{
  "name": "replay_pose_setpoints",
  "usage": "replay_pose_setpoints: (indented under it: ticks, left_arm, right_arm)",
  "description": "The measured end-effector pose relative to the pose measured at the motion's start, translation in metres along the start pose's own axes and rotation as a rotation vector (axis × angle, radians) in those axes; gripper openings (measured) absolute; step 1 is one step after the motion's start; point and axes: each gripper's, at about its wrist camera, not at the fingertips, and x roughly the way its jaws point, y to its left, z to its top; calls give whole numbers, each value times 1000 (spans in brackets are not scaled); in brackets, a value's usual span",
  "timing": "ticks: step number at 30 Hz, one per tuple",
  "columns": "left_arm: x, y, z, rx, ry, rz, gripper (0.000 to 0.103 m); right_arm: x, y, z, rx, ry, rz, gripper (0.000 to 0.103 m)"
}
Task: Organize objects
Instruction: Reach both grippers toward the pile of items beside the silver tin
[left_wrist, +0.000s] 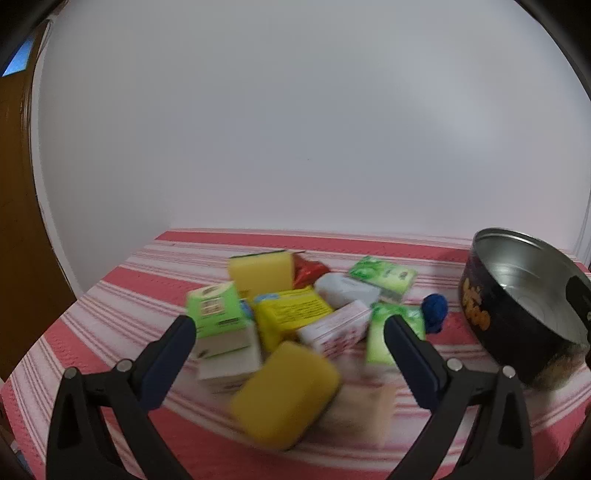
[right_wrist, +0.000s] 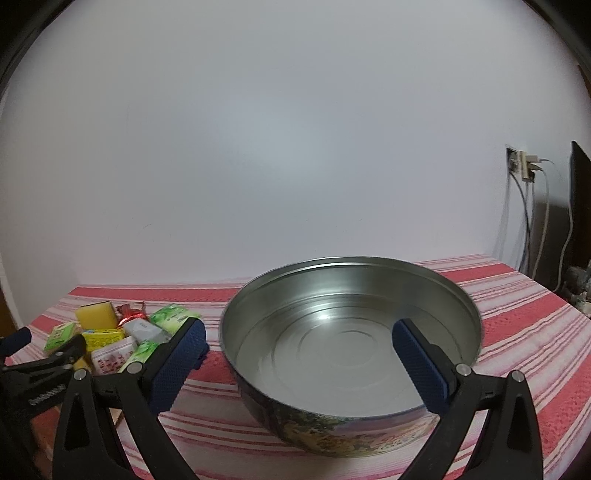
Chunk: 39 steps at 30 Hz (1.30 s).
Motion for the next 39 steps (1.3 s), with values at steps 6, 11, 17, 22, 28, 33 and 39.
replay_pose_setpoints:
  ticks: [6,11,17,22,28,33,39]
  left_arm:
    - [-10,54,-7,-105,16,48,103]
    - [-12,86,-13,-150,48,76,103]
    - [-22,95,-16,-122,57,91,103]
    - [-32,100,-19,-50,38,91,103]
    - [-30,115,-18,-69,49,58,103]
    - [-27,117,-19,-59,67,61,103]
    - [-25,119,-18,-84,82,16,103]
  right_arm:
    - [-2,11,-1,-53,22,101,102]
    - [12,30,-7,-43,161,317,102]
    - [35,85,-25,-167,385,555,94]
    - [53,125,-41,-330,531,613,84]
    - [76,158,-43,-438,601,687,84]
    - [88,179,-46,-583,597,714,84]
    - [83,161,-36,-564,634,759,48]
